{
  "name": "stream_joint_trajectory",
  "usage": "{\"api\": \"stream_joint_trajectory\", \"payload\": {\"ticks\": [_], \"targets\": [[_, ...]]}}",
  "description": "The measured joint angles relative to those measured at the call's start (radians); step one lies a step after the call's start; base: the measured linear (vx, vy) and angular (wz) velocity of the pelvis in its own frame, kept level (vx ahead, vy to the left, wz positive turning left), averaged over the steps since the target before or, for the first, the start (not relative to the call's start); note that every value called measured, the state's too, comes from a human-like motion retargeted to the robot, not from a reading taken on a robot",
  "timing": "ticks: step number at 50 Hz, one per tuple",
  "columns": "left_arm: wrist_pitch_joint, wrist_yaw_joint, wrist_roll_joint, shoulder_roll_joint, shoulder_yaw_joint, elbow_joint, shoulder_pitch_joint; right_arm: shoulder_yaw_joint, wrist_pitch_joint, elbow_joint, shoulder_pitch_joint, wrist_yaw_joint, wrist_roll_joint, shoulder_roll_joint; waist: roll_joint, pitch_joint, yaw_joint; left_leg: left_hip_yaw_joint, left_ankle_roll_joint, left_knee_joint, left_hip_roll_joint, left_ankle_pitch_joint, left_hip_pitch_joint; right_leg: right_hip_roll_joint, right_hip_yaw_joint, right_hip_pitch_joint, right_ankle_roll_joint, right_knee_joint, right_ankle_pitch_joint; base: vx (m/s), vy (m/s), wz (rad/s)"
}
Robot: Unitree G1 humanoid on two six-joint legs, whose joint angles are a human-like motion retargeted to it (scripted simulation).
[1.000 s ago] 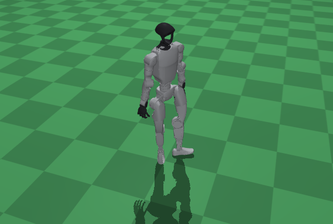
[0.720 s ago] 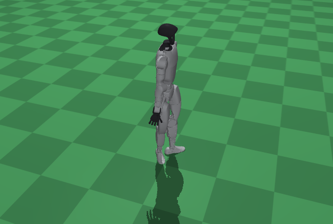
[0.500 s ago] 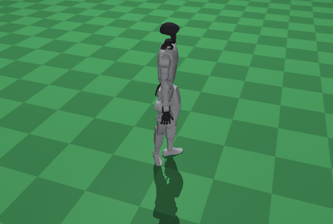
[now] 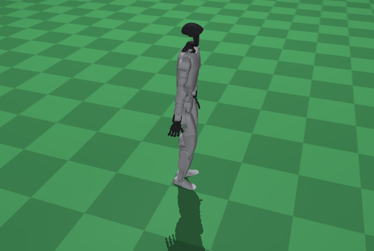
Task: Upper body actions
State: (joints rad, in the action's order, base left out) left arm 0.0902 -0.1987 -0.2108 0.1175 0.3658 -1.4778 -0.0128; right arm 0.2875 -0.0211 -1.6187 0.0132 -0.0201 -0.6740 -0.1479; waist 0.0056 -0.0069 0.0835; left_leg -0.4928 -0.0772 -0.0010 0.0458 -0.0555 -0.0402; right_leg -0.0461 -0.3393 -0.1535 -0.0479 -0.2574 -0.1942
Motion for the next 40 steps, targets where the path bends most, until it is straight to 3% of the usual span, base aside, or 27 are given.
{"api": "stream_joint_trajectory", "payload": {"ticks": [2,3,5,8,15,25,34,37,40], "targets": [[0.003,0.002,-0.004,0.005,-0.006,-0.004,-0.002,-0.002,0.000,-0.004,0.010,-0.002,-0.010,0.004,-0.028,0.008,0.012,0.021,-0.002,-0.002,0.032,-0.004,0.023,0.011,0.036,0.014,0.029,0.111,0.069,0.13,-0.09,0.59],[0.007,0.003,-0.009,0.010,-0.006,-0.009,-0.003,-0.004,-0.001,-0.006,0.015,-0.006,-0.016,0.008,-0.045,0.008,0.013,0.029,0.000,-0.004,0.046,-0.005,0.035,0.034,0.129,0.025,0.035,0.130,0.097,0.16,-0.08,0.33],[0.018,-0.001,-0.023,0.017,-0.009,-0.019,-0.008,-0.004,0.002,-0.010,0.024,-0.017,-0.032,0.013,-0.061,-0.001,-0.020,0.019,0.007,-0.002,0.053,-0.009,0.041,-0.036,-0.065,0.042,0.022,0.136,0.116,0.14,-0.08,0.10],[0.022,0.020,-0.025,0.000,-0.013,-0.039,-0.006,0.013,0.007,0.004,0.034,-0.022,-0.065,0.019,-0.052,-0.013,-0.047,0.042,0.012,0.005,0.043,-0.008,0.034,-0.028,-0.058,0.067,0.011,0.186,0.135,0.05,-0.09,0.30],[0.022,-0.002,-0.041,0.001,-0.005,-0.071,0.027,-0.016,0.004,0.016,0.014,-0.019,-0.081,0.026,-0.034,-0.035,0.016,0.102,0.020,0.002,0.033,0.003,0.026,-0.002,-0.109,0.093,0.026,0.227,0.129,0.04,-0.07,0.47],[0.028,0.011,-0.025,0.006,0.018,-0.081,0.044,-0.019,-0.012,0.045,0.016,-0.029,-0.082,0.030,-0.041,-0.027,0.007,0.117,0.039,0.008,0.017,0.009,0.029,0.015,-0.137,0.113,0.043,0.234,0.109,-0.02,-0.09,0.21],[0.028,0.010,-0.024,0.014,0.018,-0.084,0.061,0.000,-0.007,0.041,0.022,-0.045,-0.074,0.032,-0.067,-0.029,0.022,0.126,0.069,0.170,-0.006,-0.053,-0.024,-0.006,-0.057,0.086,0.032,0.200,0.103,-0.03,-0.08,-0.07],[0.023,0.020,-0.016,0.007,0.019,-0.082,0.068,0.003,-0.008,0.053,0.021,-0.044,-0.090,0.031,-0.086,-0.034,0.015,0.145,0.051,0.269,-0.005,-0.063,-0.068,-0.036,-0.010,0.061,0.020,0.188,0.124,-0.03,0.01,-0.87],[0.020,0.027,-0.007,-0.005,0.028,-0.079,0.073,0.011,-0.006,0.063,0.015,-0.038,-0.100,0.030,-0.091,-0.035,-0.011,0.294,0.035,0.310,0.022,-0.074,-0.111,-0.049,0.066,0.030,0.008,0.176,0.152,-0.04,0.07,-1.57]]}}
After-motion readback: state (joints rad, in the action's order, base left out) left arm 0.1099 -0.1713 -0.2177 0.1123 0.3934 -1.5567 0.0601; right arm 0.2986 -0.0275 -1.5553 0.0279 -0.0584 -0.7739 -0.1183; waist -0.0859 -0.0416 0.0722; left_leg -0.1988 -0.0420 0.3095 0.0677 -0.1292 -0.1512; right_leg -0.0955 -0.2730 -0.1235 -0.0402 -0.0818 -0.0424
